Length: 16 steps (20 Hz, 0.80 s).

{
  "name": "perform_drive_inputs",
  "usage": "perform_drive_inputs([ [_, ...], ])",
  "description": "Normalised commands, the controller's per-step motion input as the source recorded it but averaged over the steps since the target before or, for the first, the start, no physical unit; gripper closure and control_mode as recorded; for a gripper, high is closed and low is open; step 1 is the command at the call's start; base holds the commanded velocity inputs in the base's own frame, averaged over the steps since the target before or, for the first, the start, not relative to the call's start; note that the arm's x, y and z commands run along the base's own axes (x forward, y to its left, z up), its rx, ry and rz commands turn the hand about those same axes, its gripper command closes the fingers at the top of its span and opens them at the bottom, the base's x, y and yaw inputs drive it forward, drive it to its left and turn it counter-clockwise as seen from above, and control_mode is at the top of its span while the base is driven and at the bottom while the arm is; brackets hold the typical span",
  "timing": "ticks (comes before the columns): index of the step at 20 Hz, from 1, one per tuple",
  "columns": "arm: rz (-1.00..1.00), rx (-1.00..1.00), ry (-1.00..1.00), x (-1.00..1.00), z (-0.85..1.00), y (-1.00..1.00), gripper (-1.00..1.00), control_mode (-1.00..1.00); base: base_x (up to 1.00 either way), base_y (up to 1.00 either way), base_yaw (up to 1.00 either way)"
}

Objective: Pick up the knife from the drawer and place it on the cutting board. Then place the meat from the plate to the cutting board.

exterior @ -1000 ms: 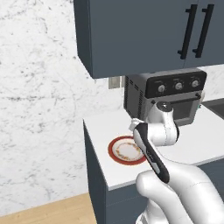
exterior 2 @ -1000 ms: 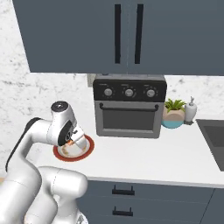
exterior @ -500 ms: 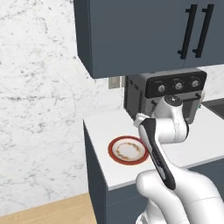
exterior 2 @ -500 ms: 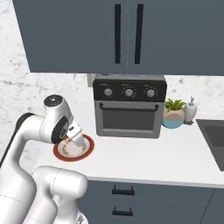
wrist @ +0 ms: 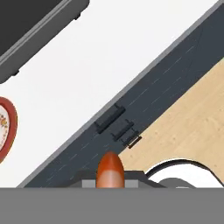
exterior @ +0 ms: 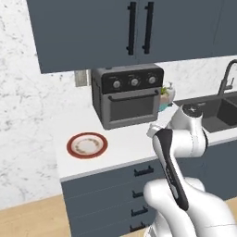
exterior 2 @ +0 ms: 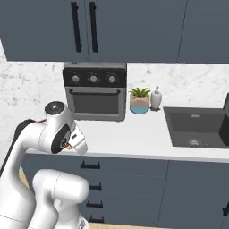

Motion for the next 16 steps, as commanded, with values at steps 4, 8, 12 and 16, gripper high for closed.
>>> perform_drive_inputs([
  [4,0.00,0.00,0.00,0.00,0.00,0.00,1.00,1.00,0.06,-1.00,-0.07],
  [8,0.00,0.00,0.00,0.00,0.00,0.00,1.00,1.00,0.28,-1.00,-0.03],
  [12,0.00,0.00,0.00,0.00,0.00,0.00,1.00,1.00,0.26,-1.00,0.00],
  [16,0.00,0.00,0.00,0.00,0.00,0.00,1.00,1.00,0.27,-1.00,0.00],
])
